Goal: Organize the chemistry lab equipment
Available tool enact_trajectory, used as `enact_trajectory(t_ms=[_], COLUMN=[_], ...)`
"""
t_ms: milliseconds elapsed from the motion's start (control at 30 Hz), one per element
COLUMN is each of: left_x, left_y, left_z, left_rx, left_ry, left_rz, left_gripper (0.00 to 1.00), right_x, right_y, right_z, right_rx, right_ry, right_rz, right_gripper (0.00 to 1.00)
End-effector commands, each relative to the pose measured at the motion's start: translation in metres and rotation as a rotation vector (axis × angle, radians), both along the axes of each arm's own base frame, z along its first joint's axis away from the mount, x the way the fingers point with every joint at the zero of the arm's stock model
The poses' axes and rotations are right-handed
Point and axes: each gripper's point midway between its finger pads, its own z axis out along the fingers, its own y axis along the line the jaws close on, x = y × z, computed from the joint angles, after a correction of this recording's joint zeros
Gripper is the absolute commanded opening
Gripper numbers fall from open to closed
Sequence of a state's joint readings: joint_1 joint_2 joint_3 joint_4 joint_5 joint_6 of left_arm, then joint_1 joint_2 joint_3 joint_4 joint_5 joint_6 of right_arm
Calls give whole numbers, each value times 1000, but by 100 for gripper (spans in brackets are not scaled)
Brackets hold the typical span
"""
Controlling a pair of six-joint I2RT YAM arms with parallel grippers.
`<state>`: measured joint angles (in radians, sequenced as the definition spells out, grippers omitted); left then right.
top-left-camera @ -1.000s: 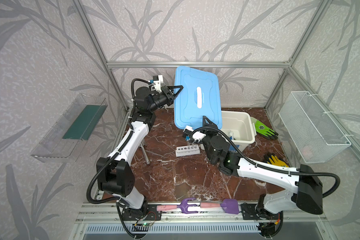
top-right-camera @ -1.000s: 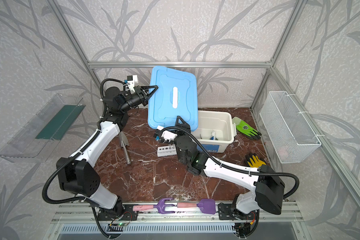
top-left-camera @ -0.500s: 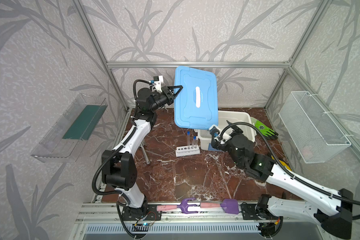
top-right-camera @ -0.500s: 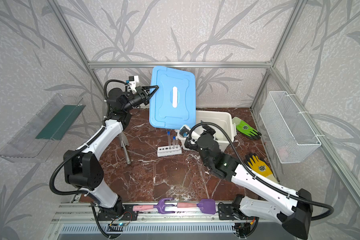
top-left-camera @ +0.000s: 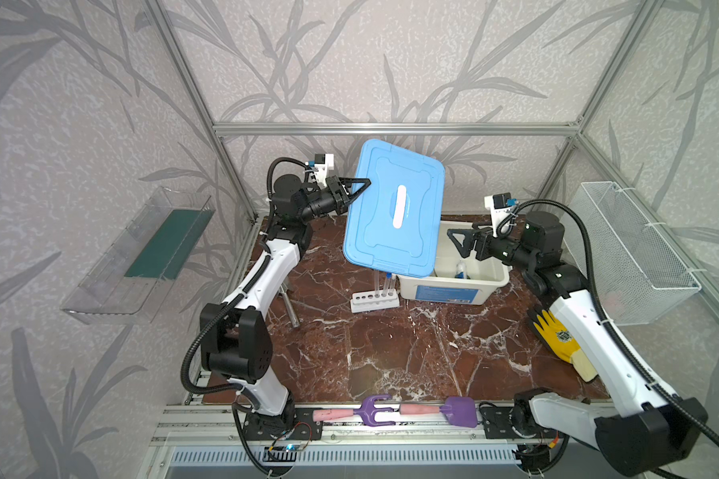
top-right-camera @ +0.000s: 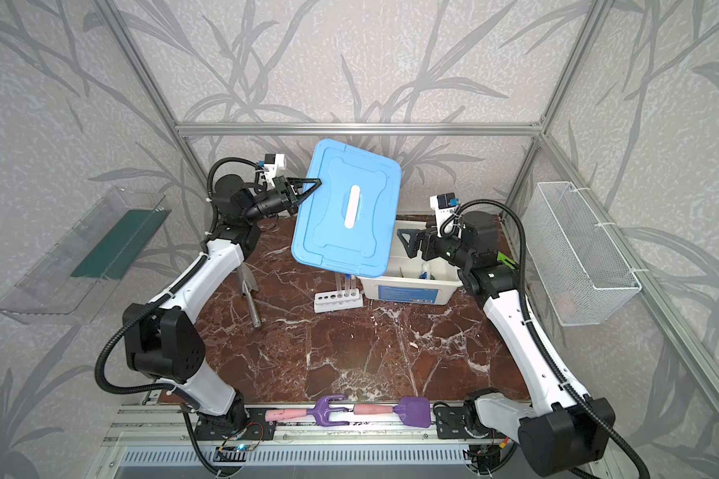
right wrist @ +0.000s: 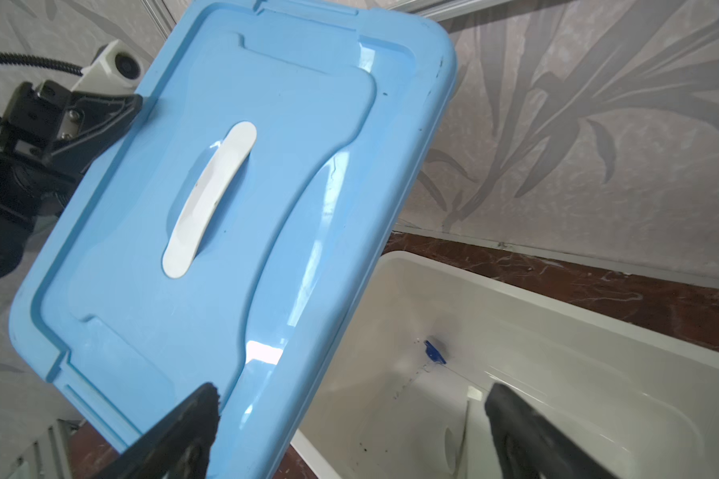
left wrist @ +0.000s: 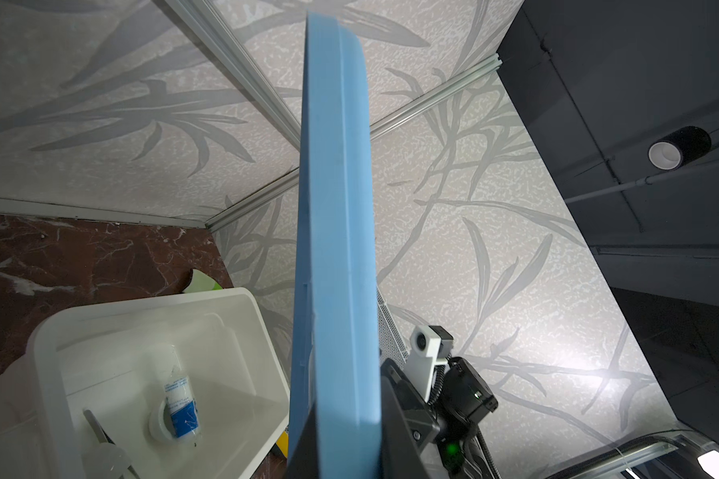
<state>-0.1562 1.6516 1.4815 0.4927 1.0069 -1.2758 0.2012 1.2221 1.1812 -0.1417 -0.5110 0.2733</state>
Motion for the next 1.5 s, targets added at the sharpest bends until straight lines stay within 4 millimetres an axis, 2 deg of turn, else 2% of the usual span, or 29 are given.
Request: enact_trajectory(t_ms=[0,167,333,600,700,900,1100,1300,1467], left_x=[-36,-41,-41,-39,-37,-28,-22,-10,-1], left_y=[-1,-2,-6,-18,-21,-26,-31,-35,-38], left_z=[36,31,30,33,30,19,16,4,-5], left_rx=[3,7,6,-3,-1,3,-16,-24,-25], left_ry=[-107,-97,-98,-107,-103,-86,-84,-63,-53], left_rz=[-56,-64,-77,-109,-119,-128,-142,-152,-159], left_gripper=[0,0,0,0,0,0,0,0,0], right_x=[-1,10,7,8,6,0,1,-3,-4], right_y=[23,34,43,60,65,68,64,64,62], right_z=[28,26,35,27,32,43,35,44,46], right_rx=[206,286,359,399,414,479,487,545,581], right_ry=[15,19,16,49,39,20,32,19,22], right_rz=[174,245,329,407,427,456,414,439,440], right_gripper=[99,99,99,99,100,86,71,53,46])
